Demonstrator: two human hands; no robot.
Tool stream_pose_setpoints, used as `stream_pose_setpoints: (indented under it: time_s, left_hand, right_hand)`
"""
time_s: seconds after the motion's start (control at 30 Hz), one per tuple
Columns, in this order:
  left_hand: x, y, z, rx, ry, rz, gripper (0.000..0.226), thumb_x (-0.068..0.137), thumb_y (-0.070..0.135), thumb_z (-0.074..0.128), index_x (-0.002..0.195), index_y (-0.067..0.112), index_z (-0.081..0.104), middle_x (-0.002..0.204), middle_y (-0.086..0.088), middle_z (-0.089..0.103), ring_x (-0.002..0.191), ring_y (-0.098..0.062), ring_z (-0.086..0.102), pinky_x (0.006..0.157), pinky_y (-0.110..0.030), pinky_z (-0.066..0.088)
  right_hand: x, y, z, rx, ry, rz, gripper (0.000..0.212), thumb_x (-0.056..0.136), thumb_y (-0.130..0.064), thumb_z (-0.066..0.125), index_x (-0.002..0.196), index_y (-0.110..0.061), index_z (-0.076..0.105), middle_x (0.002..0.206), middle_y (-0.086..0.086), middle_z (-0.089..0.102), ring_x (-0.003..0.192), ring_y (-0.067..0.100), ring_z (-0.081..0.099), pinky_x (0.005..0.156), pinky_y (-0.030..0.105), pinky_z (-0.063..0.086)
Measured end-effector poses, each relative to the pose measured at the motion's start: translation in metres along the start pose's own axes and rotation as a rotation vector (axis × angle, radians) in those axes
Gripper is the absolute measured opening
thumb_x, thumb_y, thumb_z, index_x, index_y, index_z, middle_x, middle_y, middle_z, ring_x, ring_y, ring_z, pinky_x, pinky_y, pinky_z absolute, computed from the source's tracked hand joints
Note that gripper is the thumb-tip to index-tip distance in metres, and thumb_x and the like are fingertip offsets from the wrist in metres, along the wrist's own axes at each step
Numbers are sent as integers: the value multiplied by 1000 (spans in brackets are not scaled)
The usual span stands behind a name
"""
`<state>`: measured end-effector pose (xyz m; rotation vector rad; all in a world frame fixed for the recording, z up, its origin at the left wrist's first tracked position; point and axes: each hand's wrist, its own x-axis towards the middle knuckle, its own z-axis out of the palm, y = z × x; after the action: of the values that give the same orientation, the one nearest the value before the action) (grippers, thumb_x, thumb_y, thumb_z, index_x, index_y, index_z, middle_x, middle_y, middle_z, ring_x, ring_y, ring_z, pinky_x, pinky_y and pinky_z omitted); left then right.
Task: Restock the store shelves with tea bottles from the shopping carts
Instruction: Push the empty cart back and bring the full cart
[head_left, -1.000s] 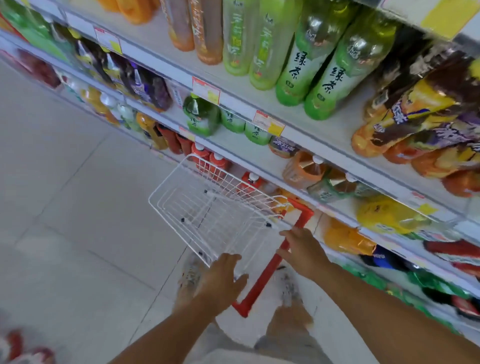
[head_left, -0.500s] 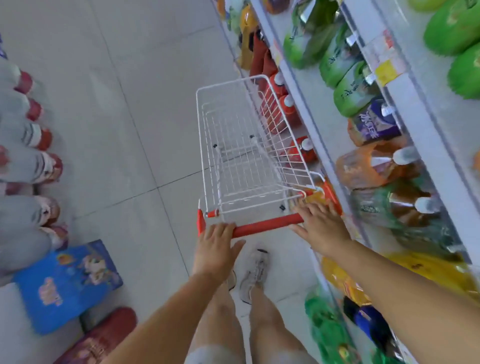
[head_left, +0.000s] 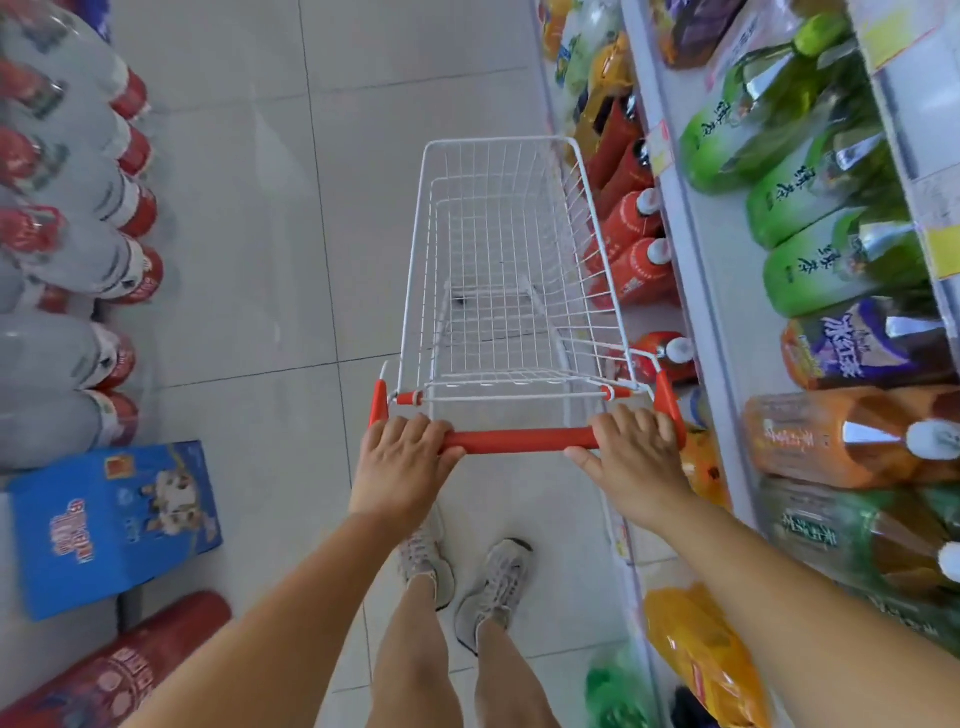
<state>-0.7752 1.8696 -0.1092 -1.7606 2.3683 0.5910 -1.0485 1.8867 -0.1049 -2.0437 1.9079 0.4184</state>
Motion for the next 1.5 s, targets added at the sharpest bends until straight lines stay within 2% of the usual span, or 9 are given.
stream_pose_setpoints:
  time_s: [0.1,0.23,0.33,0.43,0.63,1.0,1.17,1.33,1.5]
  left_hand:
    - [31,-27,-19,-5,-2,-10,61,93,59,16,114,25,62,99,5,62,97,-24,57,94,-33,28]
    - [79,-69,-47,30,-37,-11,68,90,62,6,120,30,57,108,8,60,106,-20,54,100,-32,24]
    - [116,-99,-68,33,-19,-17,68,89,63,4,122,31,55,109,9,59,107,-19,52,102,-34,29]
    - [154,-129,-89,10,8,-19,67,91,61,5,121,29,55,108,8,59,105,-20,53,100,-34,29]
    - [241,-195,-136,-40,19,-45,68,89,61,4,118,29,57,108,7,59,106,-20,52,100,-34,30]
    - [428,-336,-238,-84,63,-146,62,89,65,14,112,30,60,102,9,61,102,-18,55,98,-33,33]
    - [516,-405,-287,-138,98,-201,63,87,66,17,110,29,63,99,9,61,100,-18,55,95,-31,31]
    - [605,-482,-337,-148,103,-229,64,87,67,15,111,30,62,102,9,61,101,-18,55,95,-32,32]
    - [698,-567,-393,-129,95,-227,69,86,68,8,115,32,59,106,11,59,106,-16,53,99,-30,29]
  right_hand:
    - [42,-13,-15,-8,-28,-3,52,90,-62,36,100,-16,58,103,5,56,103,31,52,94,41,26]
    - [99,-39,-41,30,-1,12,60,84,-63,30,99,-17,65,92,5,62,92,33,59,87,39,24]
    - [146,-56,-61,38,-9,-8,60,85,-62,32,108,-17,64,99,5,63,100,33,58,91,39,23]
    - [198,-71,-82,14,11,-14,62,84,-64,28,101,-17,66,93,5,63,97,34,60,89,39,24]
    - [309,-102,-137,-44,-7,-71,52,92,-62,32,126,-25,48,123,-2,49,120,24,41,103,36,16]
    - [554,-172,-246,-39,-15,-179,52,93,-62,27,125,-25,46,117,-2,48,111,22,41,97,34,19]
    - [673,-209,-305,-57,-17,-223,77,81,-71,3,125,-27,48,118,-3,50,112,22,44,98,34,18]
    - [792,-254,-358,-60,-63,-242,57,90,-65,24,128,-28,46,122,-4,49,116,21,42,103,35,21]
    - [909,-307,-414,-56,-17,-242,84,74,-73,-4,122,-29,49,118,-6,50,113,21,44,100,34,21]
